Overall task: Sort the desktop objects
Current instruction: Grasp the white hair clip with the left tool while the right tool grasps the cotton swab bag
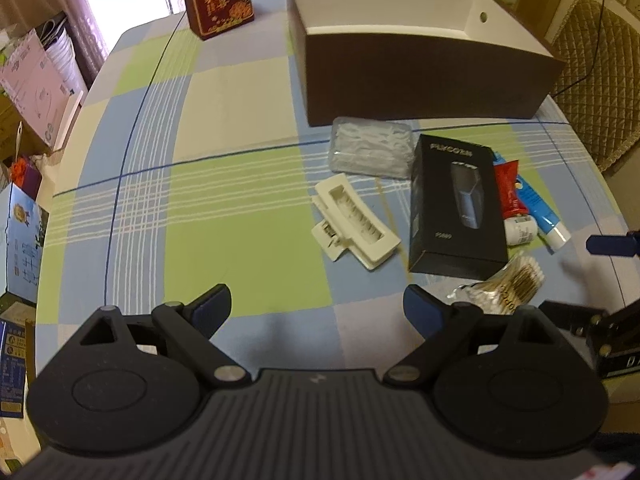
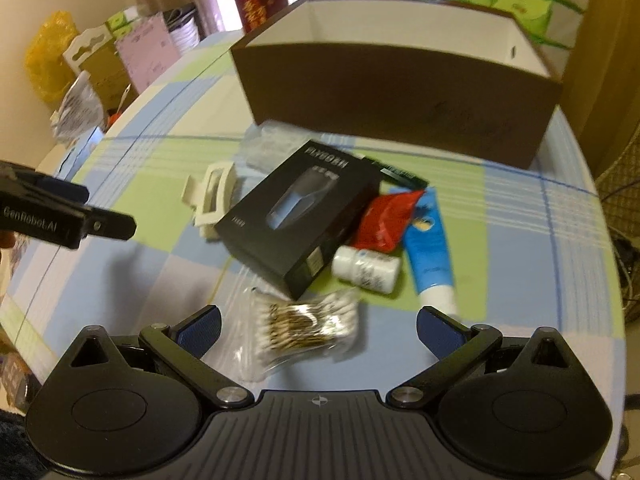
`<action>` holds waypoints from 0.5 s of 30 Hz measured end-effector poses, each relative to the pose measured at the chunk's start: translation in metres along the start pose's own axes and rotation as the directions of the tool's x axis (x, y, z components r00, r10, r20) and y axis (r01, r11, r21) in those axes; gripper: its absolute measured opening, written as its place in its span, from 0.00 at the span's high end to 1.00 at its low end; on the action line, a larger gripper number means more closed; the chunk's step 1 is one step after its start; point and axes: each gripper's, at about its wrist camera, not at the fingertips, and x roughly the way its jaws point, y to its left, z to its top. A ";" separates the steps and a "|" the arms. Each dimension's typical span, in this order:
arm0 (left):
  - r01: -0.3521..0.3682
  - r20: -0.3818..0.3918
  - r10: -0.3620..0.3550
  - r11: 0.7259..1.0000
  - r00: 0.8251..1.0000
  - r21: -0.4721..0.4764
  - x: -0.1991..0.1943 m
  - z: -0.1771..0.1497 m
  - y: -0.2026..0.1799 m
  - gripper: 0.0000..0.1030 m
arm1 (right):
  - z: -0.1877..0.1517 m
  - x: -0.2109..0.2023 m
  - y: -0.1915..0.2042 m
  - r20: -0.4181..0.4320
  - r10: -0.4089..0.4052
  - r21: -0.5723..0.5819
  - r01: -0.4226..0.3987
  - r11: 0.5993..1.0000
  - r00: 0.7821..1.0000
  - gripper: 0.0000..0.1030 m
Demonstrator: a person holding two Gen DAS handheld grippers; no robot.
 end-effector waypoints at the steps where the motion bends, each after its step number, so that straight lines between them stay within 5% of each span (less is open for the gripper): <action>1: -0.003 -0.005 0.002 1.000 1.000 -0.005 0.002 0.000 0.002 0.12 | -0.001 0.003 0.001 -0.008 0.004 -0.004 -0.004 1.000 1.000 0.02; 15: -0.009 -0.038 0.009 1.000 0.999 -0.017 0.020 0.000 0.014 0.12 | -0.006 0.043 0.020 -0.064 -0.021 -0.125 0.012 0.992 0.998 0.03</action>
